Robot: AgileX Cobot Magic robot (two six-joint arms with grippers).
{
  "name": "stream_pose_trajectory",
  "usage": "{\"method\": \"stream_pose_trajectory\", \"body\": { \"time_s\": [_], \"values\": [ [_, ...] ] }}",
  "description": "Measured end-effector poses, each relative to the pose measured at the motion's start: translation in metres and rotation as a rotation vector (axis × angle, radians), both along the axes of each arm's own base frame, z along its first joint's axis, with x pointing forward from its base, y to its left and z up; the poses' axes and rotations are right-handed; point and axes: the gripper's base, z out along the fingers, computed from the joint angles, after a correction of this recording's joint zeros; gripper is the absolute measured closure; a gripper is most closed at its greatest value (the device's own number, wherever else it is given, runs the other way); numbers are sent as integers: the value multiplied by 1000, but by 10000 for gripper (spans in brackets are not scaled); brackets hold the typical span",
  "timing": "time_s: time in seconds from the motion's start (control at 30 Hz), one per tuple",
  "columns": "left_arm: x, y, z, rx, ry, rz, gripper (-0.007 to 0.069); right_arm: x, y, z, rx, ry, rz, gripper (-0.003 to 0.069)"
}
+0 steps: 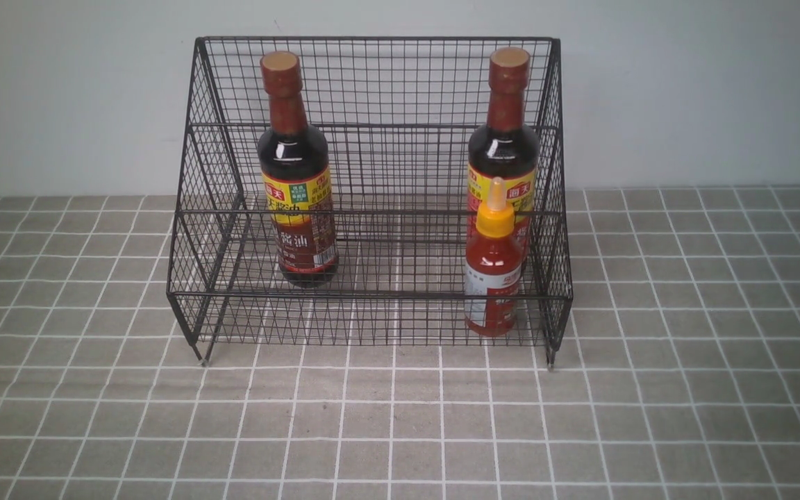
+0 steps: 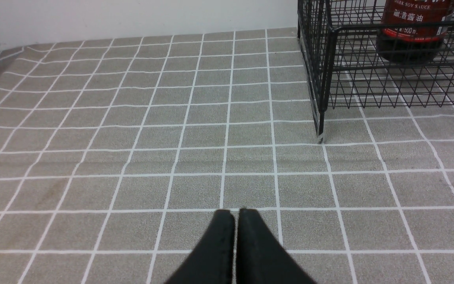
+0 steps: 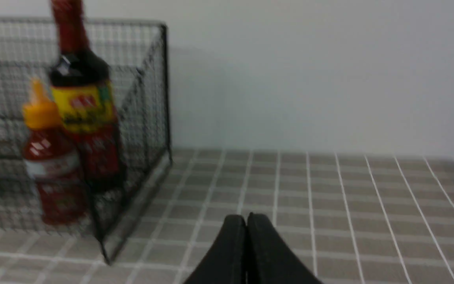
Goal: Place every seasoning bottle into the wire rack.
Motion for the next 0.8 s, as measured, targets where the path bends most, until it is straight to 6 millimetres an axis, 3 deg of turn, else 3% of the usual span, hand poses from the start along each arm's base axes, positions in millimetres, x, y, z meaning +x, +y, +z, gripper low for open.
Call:
{"method": "stream_pose_trajectory", "body": {
  "time_s": [0.17, 0.8],
  "values": [
    [0, 0, 0, 0, 0, 0, 631, -1, -2, -39, -1, 67, -37, 673],
    [0, 0, 0, 0, 0, 0, 631, -2, -2, -38, 6, 27, -36, 673]
  ]
}}
